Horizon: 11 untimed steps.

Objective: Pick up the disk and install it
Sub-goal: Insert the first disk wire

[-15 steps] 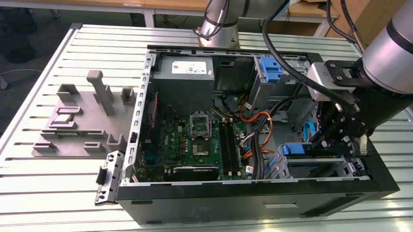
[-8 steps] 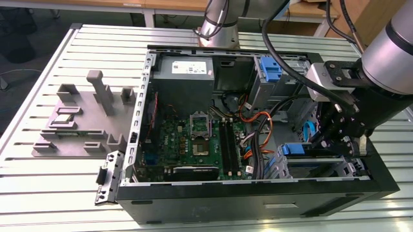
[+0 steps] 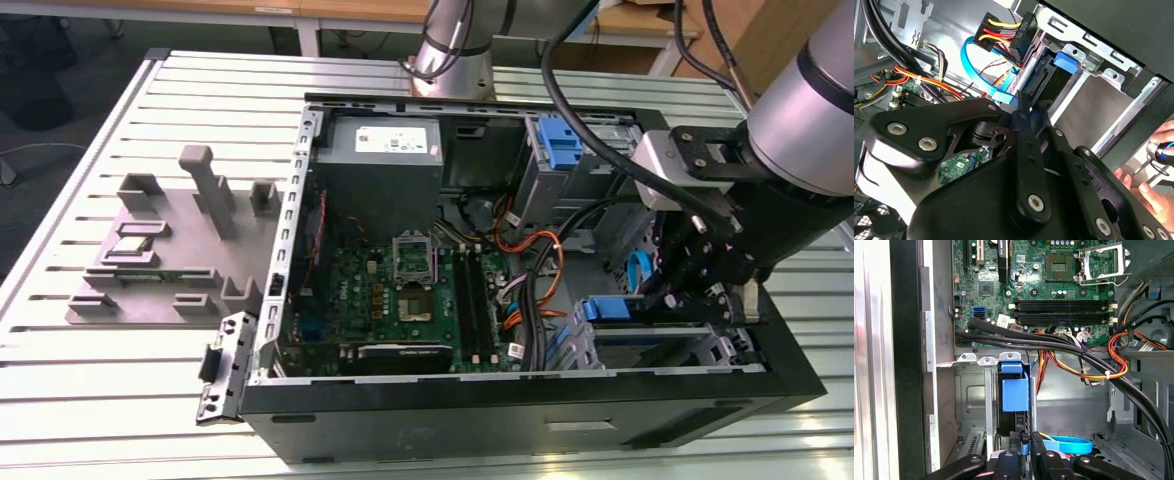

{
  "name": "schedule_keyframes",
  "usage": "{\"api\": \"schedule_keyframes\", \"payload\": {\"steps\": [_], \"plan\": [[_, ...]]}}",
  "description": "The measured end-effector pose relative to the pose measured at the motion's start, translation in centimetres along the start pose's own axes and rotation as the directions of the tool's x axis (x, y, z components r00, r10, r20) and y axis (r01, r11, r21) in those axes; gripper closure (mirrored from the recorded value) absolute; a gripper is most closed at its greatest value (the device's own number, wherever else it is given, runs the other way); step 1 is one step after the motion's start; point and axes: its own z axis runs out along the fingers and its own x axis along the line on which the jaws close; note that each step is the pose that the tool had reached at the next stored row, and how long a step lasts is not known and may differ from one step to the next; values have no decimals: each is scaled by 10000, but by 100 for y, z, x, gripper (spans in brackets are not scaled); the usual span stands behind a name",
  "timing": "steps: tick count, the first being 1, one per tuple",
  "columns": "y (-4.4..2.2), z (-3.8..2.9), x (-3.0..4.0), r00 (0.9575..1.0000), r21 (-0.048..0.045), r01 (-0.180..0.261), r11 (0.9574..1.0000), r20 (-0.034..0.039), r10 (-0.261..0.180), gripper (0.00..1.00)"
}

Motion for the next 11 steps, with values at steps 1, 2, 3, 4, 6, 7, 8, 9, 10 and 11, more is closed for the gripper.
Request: {"api": "schedule_keyframes", "payload": {"steps": [1, 2, 3, 4, 6, 7, 8, 9, 10, 11], "plan": [[0, -7, -1, 10000, 0, 0, 10000, 1, 0, 76], [0, -20, -1, 10000, 0, 0, 10000, 3, 0, 76], [-1, -38, -2, 10000, 0, 0, 10000, 1, 0, 76], [-1, -56, -3, 10000, 0, 0, 10000, 1, 0, 76], [-2, -95, -5, 10000, 0, 0, 10000, 0, 0, 76], [-3, -119, -6, 10000, 0, 0, 10000, -2, 0, 76], [-3, -140, -7, 10000, 0, -1, 10000, 1, 1, 76], [-4, -164, -9, 10000, 0, -1, 10000, 2, 1, 76], [-4, -188, -10, 10000, 0, -1, 10000, 0, 1, 76], [-5, -211, -11, 10000, 0, -1, 10000, 0, 1, 76]]}}
